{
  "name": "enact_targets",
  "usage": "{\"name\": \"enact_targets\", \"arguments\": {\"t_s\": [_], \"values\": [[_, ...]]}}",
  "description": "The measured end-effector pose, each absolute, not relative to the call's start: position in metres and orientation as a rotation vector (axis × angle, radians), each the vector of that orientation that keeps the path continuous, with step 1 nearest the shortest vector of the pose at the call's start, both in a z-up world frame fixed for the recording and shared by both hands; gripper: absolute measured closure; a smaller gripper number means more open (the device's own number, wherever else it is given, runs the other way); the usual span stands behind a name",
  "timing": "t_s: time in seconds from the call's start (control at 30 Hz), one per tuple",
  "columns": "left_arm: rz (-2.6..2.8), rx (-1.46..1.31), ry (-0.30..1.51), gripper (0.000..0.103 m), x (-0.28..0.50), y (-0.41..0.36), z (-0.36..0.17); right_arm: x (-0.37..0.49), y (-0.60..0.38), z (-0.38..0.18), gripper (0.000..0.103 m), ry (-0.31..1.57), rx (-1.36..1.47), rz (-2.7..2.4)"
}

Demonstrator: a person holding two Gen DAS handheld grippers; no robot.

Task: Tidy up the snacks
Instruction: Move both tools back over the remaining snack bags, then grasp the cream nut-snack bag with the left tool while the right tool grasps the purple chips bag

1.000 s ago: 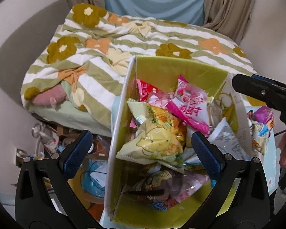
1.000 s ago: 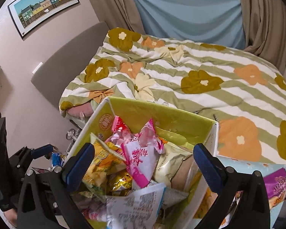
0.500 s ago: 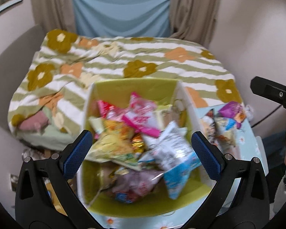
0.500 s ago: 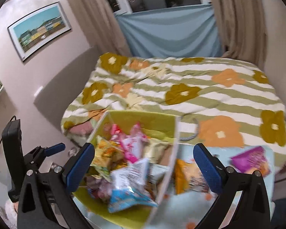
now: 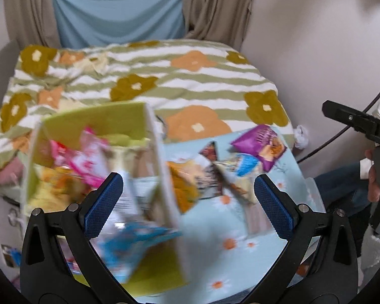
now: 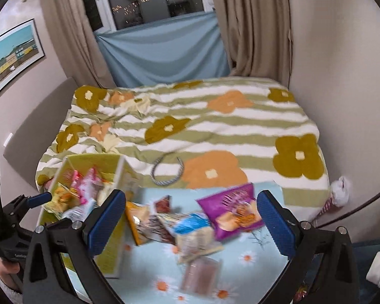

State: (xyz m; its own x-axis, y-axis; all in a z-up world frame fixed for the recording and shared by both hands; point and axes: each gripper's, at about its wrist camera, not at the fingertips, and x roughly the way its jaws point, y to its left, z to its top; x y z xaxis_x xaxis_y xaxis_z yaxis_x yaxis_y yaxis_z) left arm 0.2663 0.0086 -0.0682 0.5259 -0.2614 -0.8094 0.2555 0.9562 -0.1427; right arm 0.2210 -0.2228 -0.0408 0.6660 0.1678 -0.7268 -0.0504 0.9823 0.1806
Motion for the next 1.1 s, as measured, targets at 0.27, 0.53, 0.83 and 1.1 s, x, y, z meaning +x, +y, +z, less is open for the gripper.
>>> {"name": "enact_targets", "arguments": {"t_s": [0.27,0.53,0.83,1.1], "values": [[-0.253,-0.097,1.088,0.0,0.286,-0.072,-0.132,0.258,-0.291,-0.104,0.0,0.978,0.166,0.208],[-0.146,-0.226,1.126,0.0,0.299,-0.104,-0.189,0.303,-0.317,-0.172,0.0,1.102,0.178,0.36],[-0.078,-0.268,1.164,0.005,0.318,-0.13,-0.235,0.334,-0.324,-0.223,0.0,1.199,0.237,0.461],[-0.107,-0.306,1.18,0.02,0.321,-0.134,-0.243,0.347,-0.32,-0.247,0.0,1.26,0.271,0.506]]}}
